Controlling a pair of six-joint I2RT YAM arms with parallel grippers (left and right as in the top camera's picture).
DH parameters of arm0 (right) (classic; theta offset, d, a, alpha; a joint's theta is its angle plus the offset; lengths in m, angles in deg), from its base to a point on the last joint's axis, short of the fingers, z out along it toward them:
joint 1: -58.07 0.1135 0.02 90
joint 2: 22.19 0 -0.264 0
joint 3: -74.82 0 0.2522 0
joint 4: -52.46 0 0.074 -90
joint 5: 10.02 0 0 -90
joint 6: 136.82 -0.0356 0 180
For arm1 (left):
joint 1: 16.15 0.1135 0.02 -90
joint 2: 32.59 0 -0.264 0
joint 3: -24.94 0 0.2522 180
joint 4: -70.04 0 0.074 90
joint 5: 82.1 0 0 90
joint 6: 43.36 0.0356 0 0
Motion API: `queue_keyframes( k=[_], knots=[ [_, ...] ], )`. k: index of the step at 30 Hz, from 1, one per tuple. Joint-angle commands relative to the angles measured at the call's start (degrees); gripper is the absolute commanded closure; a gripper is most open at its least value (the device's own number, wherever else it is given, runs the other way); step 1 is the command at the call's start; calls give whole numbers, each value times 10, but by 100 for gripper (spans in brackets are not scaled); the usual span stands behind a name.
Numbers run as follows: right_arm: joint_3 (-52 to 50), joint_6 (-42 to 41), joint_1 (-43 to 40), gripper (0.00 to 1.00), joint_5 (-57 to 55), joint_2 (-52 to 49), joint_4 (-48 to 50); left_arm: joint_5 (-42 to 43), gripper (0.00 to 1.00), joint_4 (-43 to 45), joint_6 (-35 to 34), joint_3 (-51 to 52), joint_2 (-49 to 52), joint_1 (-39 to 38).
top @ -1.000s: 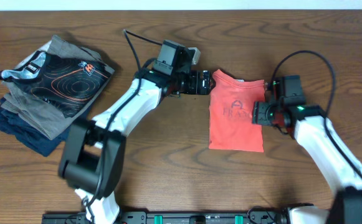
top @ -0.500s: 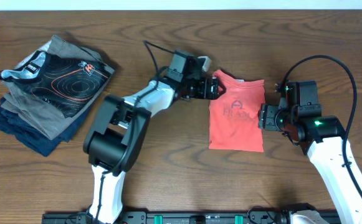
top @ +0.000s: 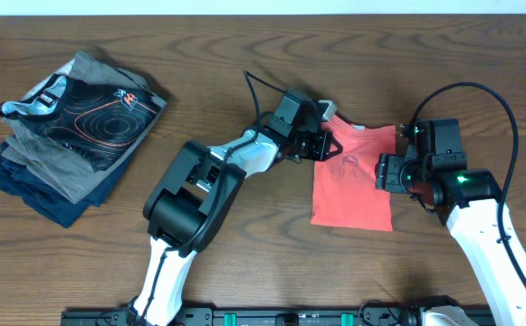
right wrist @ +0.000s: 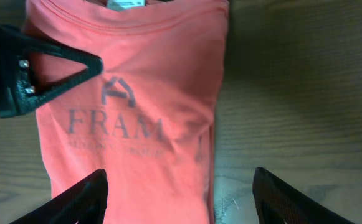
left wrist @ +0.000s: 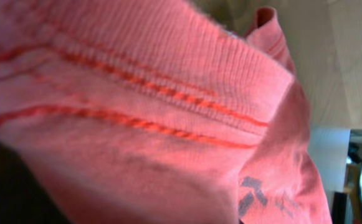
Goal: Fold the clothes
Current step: 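Carry the folded t-shirt with the left gripper onto the clothes stack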
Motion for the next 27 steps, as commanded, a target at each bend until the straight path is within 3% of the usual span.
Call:
queue_keyframes(
  k=[1,15,23,27],
  knots=[
    [6,-7,-5,27,-9,7,-2,-2,94,-10,2,-2,-38,27],
    [6,-7,-6,28,-60,7,-21,-262,94,-289,71,-2,-336,172],
    [6,-7,-6,27,-60,7,-22,-275,94,-314,99,-2,-457,322],
    [6,-7,-6,27,-59,7,-23,-275,93,-312,98,-2,-468,396]
  ],
)
